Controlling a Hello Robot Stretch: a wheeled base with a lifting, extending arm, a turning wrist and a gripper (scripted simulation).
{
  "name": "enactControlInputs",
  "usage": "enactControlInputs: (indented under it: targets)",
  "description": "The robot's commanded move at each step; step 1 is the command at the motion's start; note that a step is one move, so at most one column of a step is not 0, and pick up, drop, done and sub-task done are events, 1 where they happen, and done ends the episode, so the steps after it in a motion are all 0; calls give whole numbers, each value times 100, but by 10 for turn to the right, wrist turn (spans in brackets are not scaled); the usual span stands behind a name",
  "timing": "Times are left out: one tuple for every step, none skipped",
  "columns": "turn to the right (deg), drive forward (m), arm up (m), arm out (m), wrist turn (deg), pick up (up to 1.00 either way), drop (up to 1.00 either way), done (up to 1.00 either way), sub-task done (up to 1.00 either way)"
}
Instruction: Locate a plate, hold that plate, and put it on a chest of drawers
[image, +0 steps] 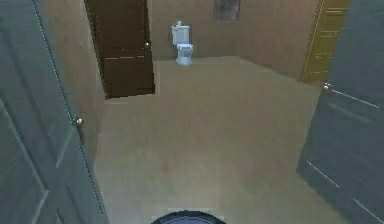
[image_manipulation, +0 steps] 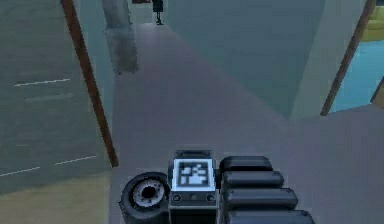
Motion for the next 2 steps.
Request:
enactControlInputs:
  targets:
    - [450,0,0,0,0,0,0,0,0]
    - [240,0,0,0,0,0,0,0,0]
